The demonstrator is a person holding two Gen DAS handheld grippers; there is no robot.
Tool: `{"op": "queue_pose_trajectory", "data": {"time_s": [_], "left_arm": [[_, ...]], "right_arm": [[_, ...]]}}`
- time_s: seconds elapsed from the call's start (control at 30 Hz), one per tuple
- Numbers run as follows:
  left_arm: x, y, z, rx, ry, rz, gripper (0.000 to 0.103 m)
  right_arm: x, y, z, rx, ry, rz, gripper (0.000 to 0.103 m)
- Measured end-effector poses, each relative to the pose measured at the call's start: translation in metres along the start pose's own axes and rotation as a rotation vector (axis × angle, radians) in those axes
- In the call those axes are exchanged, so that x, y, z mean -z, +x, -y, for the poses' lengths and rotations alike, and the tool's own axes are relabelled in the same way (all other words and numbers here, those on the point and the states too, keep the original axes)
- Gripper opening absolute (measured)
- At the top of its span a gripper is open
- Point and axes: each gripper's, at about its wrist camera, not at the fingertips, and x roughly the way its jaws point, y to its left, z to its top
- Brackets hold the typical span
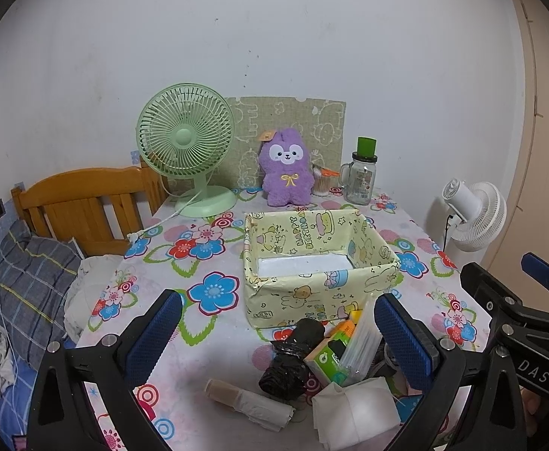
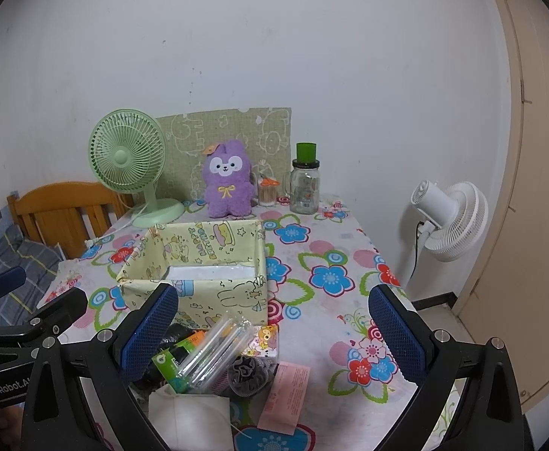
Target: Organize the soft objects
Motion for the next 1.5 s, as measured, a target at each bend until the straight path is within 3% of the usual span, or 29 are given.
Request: {"op": "queue_pose_trajectory", "data": {"time_s": [0.67,0.97,1.3,1.5], "left_arm": [[-0.004,0.004,-0.003,0.001,0.003,-0.008,0.103],[0.001,0.011,-0.005,-0.033,0.009,-0.018,0.101],[0.011,0.029,-0.006,-0.043,0.011,-0.068,0.098],[0.020,0.046,-0.007,-0.013,0.010,-0.116,0.094]], "right_arm": [[-0.004,0.003,-0.002,0.006,-0.002,0.005,0.102],[-0.005,0.004,-0.006,0.004,-0.033,0.022,0.102],[0.002,0.023,-0.011,-0.022,-0.048,-0.027,0.102],[0.011,0.038,-0.012,-0.033,-0.051,-0.068,0.100]]}}
